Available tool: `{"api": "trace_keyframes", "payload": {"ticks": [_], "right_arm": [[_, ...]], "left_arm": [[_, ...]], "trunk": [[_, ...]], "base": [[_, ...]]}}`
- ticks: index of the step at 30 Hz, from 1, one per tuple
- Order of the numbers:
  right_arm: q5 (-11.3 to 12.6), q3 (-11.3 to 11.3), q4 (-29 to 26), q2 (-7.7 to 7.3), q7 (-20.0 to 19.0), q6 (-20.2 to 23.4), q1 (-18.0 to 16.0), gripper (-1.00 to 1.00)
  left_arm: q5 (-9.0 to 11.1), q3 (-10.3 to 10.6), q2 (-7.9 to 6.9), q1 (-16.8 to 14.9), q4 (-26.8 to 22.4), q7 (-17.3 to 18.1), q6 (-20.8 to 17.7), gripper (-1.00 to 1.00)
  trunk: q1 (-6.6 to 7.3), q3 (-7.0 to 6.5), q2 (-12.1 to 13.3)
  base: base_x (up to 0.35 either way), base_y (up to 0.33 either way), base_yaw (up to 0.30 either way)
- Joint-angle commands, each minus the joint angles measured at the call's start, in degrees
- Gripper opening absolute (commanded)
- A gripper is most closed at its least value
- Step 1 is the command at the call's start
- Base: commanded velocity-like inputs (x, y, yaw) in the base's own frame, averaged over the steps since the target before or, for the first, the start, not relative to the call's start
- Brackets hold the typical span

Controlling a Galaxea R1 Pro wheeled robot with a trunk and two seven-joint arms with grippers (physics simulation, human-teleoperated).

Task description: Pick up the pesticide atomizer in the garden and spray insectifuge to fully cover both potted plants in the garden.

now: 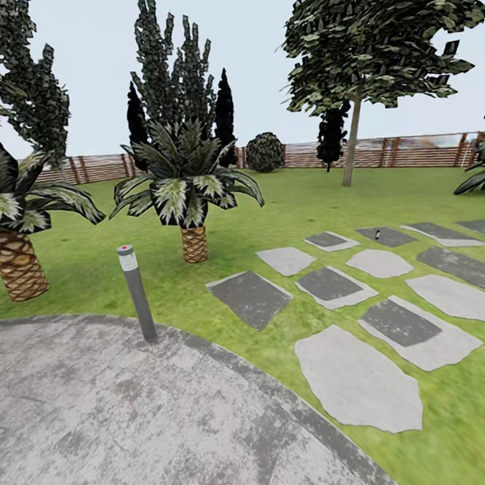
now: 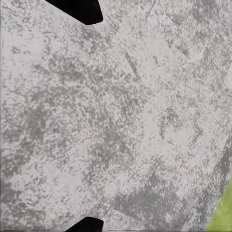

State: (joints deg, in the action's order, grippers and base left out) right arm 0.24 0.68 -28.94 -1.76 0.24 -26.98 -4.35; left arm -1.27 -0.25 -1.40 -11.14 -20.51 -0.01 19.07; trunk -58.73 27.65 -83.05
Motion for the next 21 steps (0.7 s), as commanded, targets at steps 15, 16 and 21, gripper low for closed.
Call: {"api": "trace_keyframes", "payload": {"ticks": [15, 16, 21], "right_arm": [[-0.1, -0.1, 0.1, 0.03, -0.1, -0.2, 0.0, 1.0], [-0.1, -0.1, 0.1, 0.04, -0.1, -0.2, 0.0, 1.0], [-0.1, -0.1, 0.1, 0.01, 0.0, -0.2, 0.0, 1.0]], "left_arm": [[-0.2, -0.1, -0.23, 0.0, -0.1, -0.1, 0.3, 1.0], [-0.2, -0.1, -0.24, 0.0, -0.1, -0.1, 0.3, 1.0], [-0.2, -0.1, -0.27, 0.0, -0.1, -0.1, 0.4, 1.0]], "trunk": [[0.0, 1.01, 0.0], [0.0, 1.08, 0.0], [0.0, 1.42, 0.0]], "base": [[0.0, 0.0, -0.195], [0.0, 0.0, -0.186], [0.0, 0.0, -0.186]]}}
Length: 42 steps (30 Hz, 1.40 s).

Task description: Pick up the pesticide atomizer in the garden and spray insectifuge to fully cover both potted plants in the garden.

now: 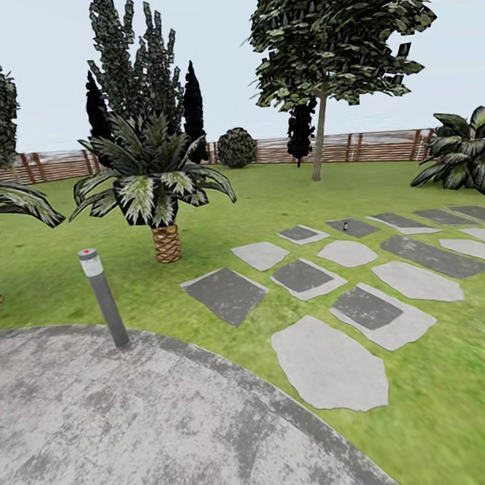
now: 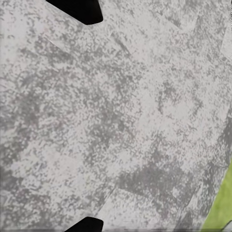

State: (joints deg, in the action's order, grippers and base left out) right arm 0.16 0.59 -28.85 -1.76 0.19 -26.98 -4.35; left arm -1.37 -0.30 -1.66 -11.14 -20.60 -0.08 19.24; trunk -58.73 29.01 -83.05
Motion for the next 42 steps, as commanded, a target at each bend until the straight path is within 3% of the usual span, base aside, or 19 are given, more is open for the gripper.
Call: {"api": "trace_keyframes", "payload": {"ticks": [1, 9, 34, 42], "right_arm": [[0.0, 0.0, 0.0, 0.0, 0.0, -0.2, 0.0, 1.0], [0.1, 0.1, 0.0, 0.03, 0.0, -0.2, 0.0, 1.0], [0.0, -0.1, -0.1, 0.29, 0.0, -0.3, 0.0, 1.0], [0.1, 0.0, -0.1, 0.27, 0.0, -0.3, 0.0, 1.0]], "left_arm": [[-0.1, 0.0, -0.01, 0.0, 0.0, 0.0, 0.2, 1.0], [-0.1, 0.0, 0.08, 0.0, 0.0, 0.0, 0.2, 1.0], [-0.2, 0.0, 0.08, 0.0, 0.0, 0.0, 0.1, 1.0], [-0.2, 0.0, 0.02, 0.0, 0.0, 0.0, 0.1, 1.0]], "trunk": [[0.0, 0.13, 0.0], [0.0, 0.67, 0.0], [0.0, 0.85, 0.0], [0.0, 0.85, 0.0]], "base": [[0.0, 0.0, -0.186], [0.114, 0.0, -0.186], [0.335, 0.0, -0.022], [0.339, 0.0, -0.23]]}}
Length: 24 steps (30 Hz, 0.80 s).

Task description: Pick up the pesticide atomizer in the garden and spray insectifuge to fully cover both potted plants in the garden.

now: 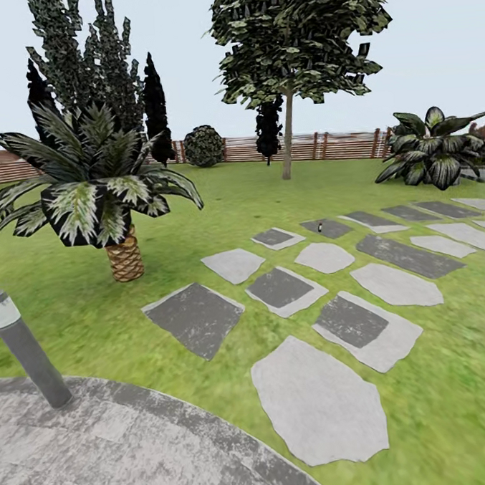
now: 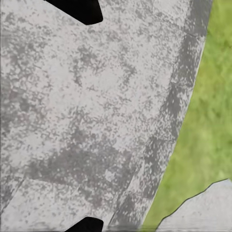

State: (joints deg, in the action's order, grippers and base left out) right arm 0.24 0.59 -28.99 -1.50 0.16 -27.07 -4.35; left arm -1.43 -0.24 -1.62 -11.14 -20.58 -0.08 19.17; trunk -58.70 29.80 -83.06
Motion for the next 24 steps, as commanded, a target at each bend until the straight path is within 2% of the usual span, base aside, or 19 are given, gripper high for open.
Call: {"api": "trace_keyframes", "payload": {"ticks": [1, 24], "right_arm": [[0.0, 0.0, 0.1, 0.01, 0.0, -0.2, 0.0, 1.0], [0.0, 0.0, 0.1, -0.08, 0.0, -0.2, 0.0, 1.0]], "left_arm": [[-0.2, 0.0, -0.02, 0.0, 0.0, 0.0, 0.2, 1.0], [-0.2, 0.0, -0.05, 0.0, 0.0, 0.0, 0.2, 1.0]], "trunk": [[-0.03, 0.06, 0.0], [-0.03, 0.06, 0.0]], "base": [[0.339, 0.0, -0.289], [0.339, 0.0, -0.293]]}}
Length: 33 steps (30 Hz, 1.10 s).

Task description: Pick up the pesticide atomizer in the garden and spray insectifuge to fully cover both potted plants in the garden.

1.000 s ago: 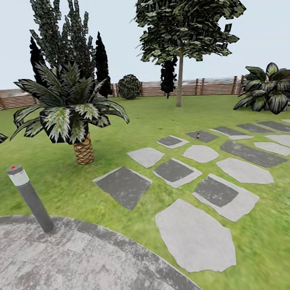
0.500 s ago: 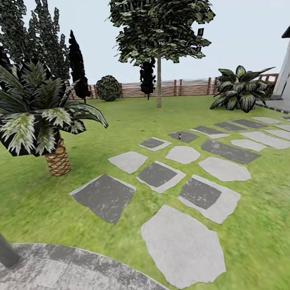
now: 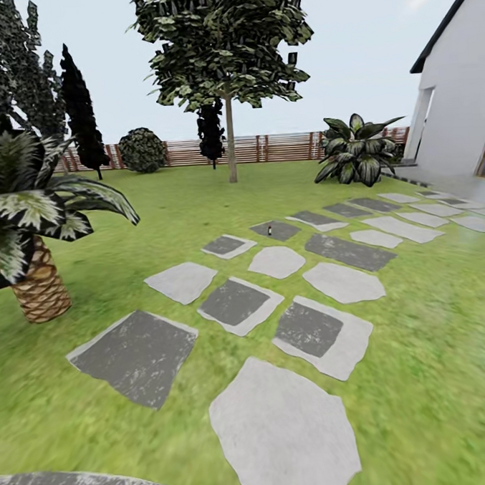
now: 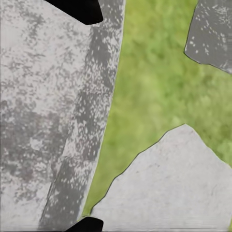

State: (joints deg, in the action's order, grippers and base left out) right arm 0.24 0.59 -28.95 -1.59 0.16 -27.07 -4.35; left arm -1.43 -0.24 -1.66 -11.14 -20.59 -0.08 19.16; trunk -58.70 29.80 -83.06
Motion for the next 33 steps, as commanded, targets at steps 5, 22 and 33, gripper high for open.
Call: {"api": "trace_keyframes", "payload": {"ticks": [5, 22, 33], "right_arm": [[0.0, 0.0, 0.1, 0.01, 0.0, -0.2, 0.0, 1.0], [0.1, 0.0, -0.2, 0.0, 0.0, -0.2, 0.0, 1.0], [-0.1, -0.2, 0.1, 0.01, -0.2, -0.1, 0.0, 1.0]], "left_arm": [[-0.2, 0.0, -0.01, 0.0, 0.0, 0.0, 0.2, 1.0], [-0.1, -0.1, -0.01, 0.0, 0.0, 0.0, 0.3, 1.0], [-0.1, -0.1, -0.14, 0.0, 0.0, 0.0, 0.2, 1.0]], "trunk": [[-0.03, 0.06, 0.0], [-0.03, 0.06, 0.0], [-0.03, 0.06, 0.0]], "base": [[0.339, 0.0, -0.205], [0.339, 0.0, -0.014], [0.339, 0.0, 0.0]]}}
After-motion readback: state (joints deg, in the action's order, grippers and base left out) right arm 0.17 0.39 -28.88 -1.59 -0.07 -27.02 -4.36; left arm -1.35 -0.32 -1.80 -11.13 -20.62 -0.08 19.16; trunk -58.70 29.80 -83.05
